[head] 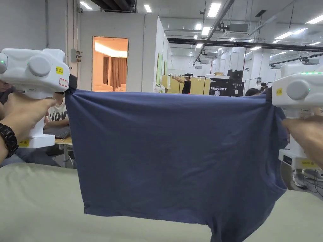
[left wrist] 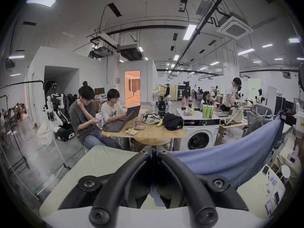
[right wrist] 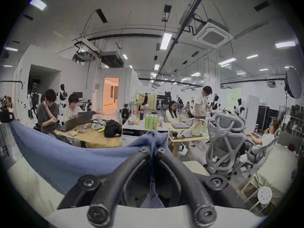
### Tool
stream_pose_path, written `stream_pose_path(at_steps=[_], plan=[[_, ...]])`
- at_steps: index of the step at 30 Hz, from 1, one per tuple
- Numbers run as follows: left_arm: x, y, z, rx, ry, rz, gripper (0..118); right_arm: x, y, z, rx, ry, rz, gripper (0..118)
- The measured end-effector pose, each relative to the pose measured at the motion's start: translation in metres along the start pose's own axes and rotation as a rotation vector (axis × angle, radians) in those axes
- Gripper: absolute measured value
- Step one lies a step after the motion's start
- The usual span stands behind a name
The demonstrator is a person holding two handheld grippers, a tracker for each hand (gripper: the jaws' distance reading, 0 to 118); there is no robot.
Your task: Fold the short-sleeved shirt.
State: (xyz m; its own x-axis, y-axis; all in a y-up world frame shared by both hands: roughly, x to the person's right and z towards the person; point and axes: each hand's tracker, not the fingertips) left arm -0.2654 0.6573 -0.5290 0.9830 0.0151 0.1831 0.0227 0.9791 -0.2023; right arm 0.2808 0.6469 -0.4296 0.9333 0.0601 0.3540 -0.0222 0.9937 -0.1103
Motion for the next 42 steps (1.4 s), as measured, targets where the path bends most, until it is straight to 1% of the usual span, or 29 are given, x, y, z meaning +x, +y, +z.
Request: stream_pose_path(at_steps=[4, 8, 12, 17, 20, 26, 27, 29, 34, 39, 42], plan=[[0.003, -0.021, 0.002, -0.022, -0.004, -0.003, 0, 0.003, -0.022, 0.006, -0.008, -0.006, 0.019, 0], [0.009, -0.064, 0.005, -0.069, -0.010, -0.023, 0, 0.007, -0.074, 0.018, -0.058, -0.012, 0.055, 0], [0.008, -0.115, 0.010, -0.146, -0.036, -0.005, 0, 0.012, -0.126, 0.041, -0.122, -0.017, 0.061, 0], [0.011, -0.177, 0.045, -0.172, -0.050, 0.009, 0, 0.018, -0.179, 0.088, -0.184, -0.019, 0.073, 0], [0.013, -0.211, 0.069, -0.203, -0.068, 0.019, 0, 0.025, -0.205, 0.121, -0.214, -0.019, 0.040, 0], [0.013, -0.266, 0.130, -0.243, -0.114, 0.021, 0, 0.039, -0.248, 0.176, -0.254, -0.022, 0.037, 0], [0.013, -0.275, 0.138, -0.243, -0.112, 0.026, 0, 0.041, -0.255, 0.186, -0.264, -0.015, 0.046, 0], [0.010, -0.295, 0.158, -0.257, -0.119, 0.029, 0, 0.043, -0.270, 0.208, -0.292, -0.005, 0.038, 0], [0.003, -0.346, 0.193, -0.325, -0.114, 0.075, 0, 0.045, -0.315, 0.238, -0.391, 0.022, 0.045, 0], [0.002, -0.398, 0.209, -0.451, -0.105, 0.098, 0, 0.038, -0.366, 0.252, -0.527, 0.031, 0.097, 0], [0.002, -0.431, 0.209, -0.544, -0.104, 0.114, 0, 0.030, -0.402, 0.255, -0.623, 0.060, 0.146, 0]])
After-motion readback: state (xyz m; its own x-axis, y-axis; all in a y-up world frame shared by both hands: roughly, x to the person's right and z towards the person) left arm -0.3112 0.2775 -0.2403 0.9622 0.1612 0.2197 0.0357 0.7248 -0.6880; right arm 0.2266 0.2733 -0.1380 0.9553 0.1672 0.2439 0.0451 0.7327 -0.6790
